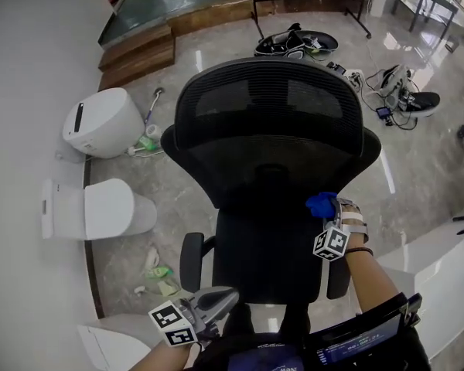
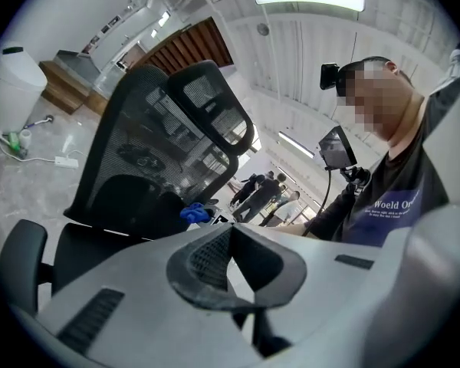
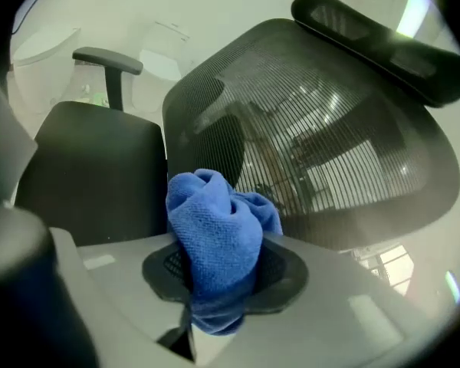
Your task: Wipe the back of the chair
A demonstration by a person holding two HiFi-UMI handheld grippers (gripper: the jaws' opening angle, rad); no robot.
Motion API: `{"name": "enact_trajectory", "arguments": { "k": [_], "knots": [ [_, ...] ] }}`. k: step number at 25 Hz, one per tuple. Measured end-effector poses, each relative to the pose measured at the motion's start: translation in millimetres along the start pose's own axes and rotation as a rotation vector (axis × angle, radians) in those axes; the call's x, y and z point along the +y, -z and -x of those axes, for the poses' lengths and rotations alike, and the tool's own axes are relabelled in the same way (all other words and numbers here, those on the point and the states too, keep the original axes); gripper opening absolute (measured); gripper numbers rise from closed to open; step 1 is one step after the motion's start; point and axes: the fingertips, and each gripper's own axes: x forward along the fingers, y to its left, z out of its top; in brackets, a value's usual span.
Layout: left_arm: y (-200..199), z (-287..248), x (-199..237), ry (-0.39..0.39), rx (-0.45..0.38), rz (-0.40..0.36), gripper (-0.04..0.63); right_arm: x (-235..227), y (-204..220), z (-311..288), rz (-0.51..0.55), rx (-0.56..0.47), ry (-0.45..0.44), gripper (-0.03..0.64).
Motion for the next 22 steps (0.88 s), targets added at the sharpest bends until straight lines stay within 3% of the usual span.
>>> {"name": "enact_trajectory", "arguments": {
  "k": [4, 7, 13, 18, 22],
  "knots": [
    [10, -35, -19, 0.04, 0.038, -0.006, 0.003, -11, 51, 13, -0.098, 0.054, 0.019, 0.119],
    [15, -29, -16, 0.03, 0.03, 0.003, 0.003, 1, 30, 19, -0.1, 0.006, -0.001, 0.119],
    [17, 39, 12, -0.05, -0.029, 0.029, 0.003, 77, -125, 5, 0.02, -0.193, -0.123, 0.12],
    [30, 139, 72, -0.159, -0.069, 0.041, 0.003, 137, -273, -32, 0.079, -0.298, -0.162, 0.12],
    [37, 199, 108, -0.255, -0.122, 0.087, 0.003, 166, -346, -49, 0.138, -0.348, -0.184, 0.12]
  ]
}}
